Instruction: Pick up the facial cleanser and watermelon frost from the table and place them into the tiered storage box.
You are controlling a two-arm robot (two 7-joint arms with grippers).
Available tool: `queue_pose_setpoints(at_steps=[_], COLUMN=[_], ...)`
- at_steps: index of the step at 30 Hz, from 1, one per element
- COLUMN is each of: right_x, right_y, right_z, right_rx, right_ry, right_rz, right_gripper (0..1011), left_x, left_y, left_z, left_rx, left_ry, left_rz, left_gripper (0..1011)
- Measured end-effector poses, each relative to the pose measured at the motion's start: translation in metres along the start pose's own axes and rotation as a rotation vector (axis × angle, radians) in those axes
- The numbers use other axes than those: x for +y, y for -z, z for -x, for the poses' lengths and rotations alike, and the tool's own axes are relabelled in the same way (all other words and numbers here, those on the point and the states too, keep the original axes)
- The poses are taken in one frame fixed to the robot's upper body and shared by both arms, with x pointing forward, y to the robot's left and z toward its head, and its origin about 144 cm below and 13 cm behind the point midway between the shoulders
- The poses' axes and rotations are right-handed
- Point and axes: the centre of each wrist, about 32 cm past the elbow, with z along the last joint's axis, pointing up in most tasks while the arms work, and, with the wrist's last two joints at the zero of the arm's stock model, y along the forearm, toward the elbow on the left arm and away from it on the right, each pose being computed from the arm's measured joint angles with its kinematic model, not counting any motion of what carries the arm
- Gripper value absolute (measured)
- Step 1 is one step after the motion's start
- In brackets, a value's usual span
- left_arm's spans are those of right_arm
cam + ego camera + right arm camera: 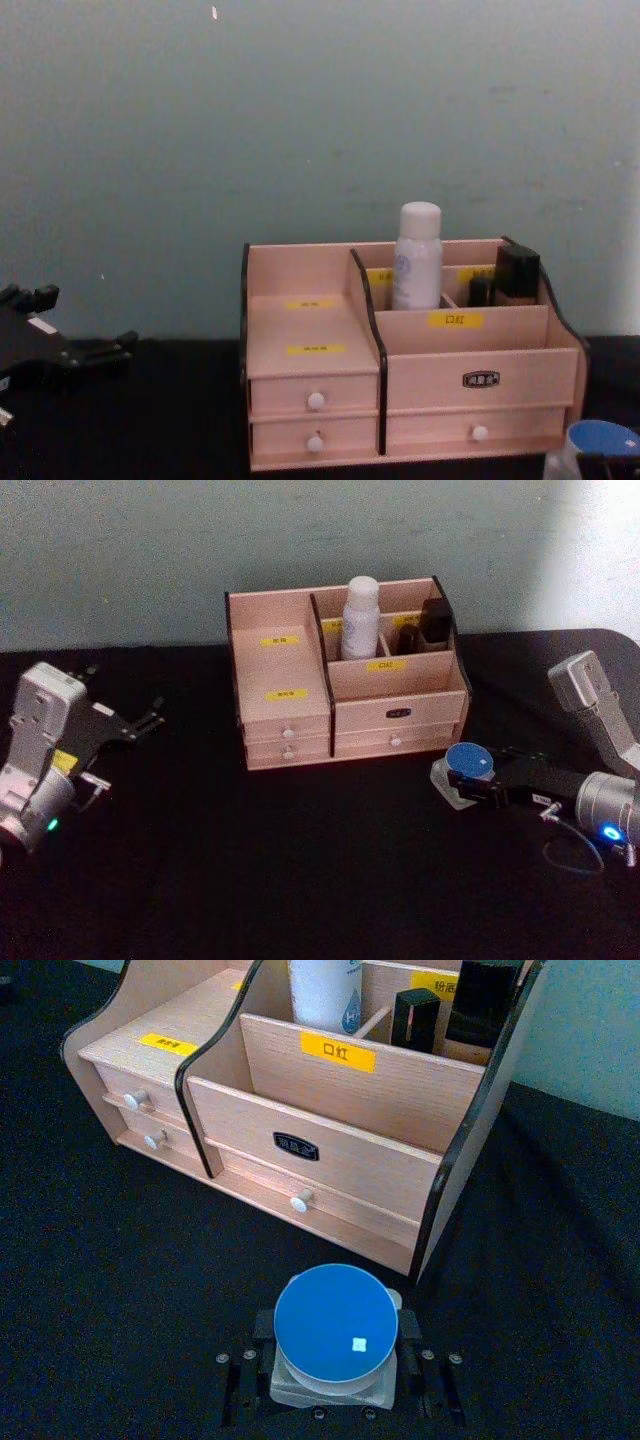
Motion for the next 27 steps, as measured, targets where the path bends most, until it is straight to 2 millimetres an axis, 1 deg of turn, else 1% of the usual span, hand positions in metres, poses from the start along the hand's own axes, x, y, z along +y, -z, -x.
queue_pose_setpoints(at_steps=[8,14,18,23,27], right_x=[-0.003,-0.007,-0.006,0.000,0.004], right_y=[-0.002,-0.008,-0.015,-0.029,-0.035], right_z=[0.000,0.002,0.003,0.005,0.006], right_rx=[-0.024,-0.045,-0.064,-0.097,-0.111], right_ry=[-0.045,-0.107,-0.144,-0.203,-0.229], right_rz=[-0.023,-0.049,-0.064,-0.097,-0.113], right_gripper=[724,724,724,724,724], left_x=[0.000,0.000,0.000,0.000,0.000], left_y=[0.000,0.000,0.000,0.000,0.000], left_z=[0.000,0.000,0.000,0.000,0.000], left_rx=[0.000,0.000,0.000,0.000,0.000], left_ry=[0.000,0.000,0.000,0.000,0.000], left_rz=[0.000,0.000,0.000,0.000,0.000], left_gripper=[1001,1001,1001,1001,1001])
